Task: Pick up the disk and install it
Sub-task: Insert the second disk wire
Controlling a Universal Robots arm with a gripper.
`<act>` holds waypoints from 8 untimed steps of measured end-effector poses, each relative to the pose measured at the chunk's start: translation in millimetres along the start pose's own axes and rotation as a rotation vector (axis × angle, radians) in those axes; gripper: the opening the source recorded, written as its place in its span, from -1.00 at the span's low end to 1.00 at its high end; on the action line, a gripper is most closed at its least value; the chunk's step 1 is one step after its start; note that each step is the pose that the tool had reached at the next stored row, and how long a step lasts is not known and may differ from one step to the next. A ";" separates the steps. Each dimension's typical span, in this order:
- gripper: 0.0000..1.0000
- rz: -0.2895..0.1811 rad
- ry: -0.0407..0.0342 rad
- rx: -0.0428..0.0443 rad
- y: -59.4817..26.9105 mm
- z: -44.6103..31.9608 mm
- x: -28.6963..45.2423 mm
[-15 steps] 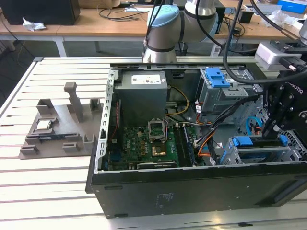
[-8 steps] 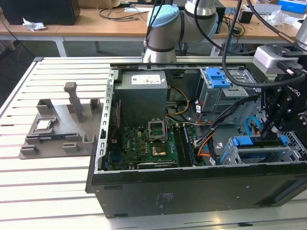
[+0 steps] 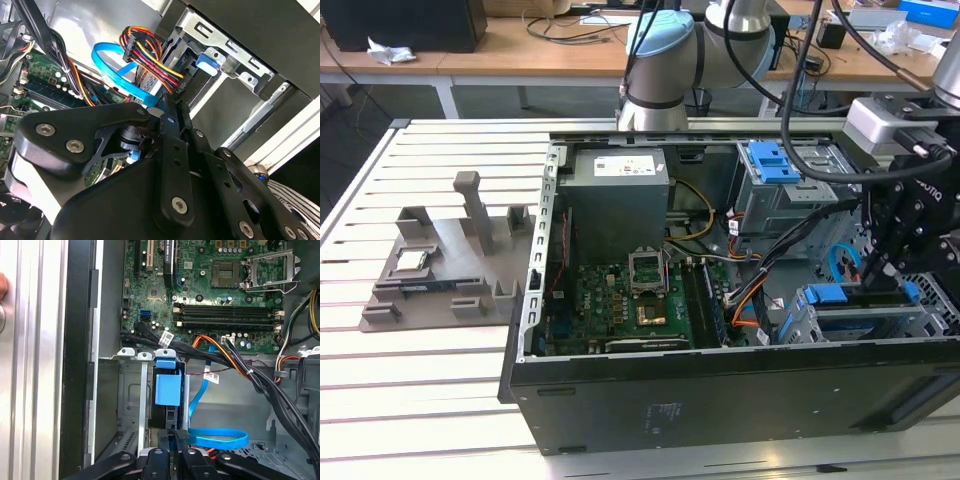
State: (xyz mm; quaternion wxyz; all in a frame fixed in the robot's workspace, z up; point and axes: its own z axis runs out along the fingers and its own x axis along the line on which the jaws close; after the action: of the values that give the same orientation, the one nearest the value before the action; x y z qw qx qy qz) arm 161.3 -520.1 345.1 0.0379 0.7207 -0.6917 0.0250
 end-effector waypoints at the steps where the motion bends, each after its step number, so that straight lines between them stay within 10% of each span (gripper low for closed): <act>1: -0.68 0.000 -0.0002 0.0000 0.0 0.2 -0.5; 8: -0.68 -0.004 0.0004 0.0004 -0.1 2.9 -1.1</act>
State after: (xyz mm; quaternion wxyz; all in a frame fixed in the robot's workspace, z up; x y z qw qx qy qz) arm 161.3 -519.2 342.1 0.0380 0.7222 -0.6902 0.0252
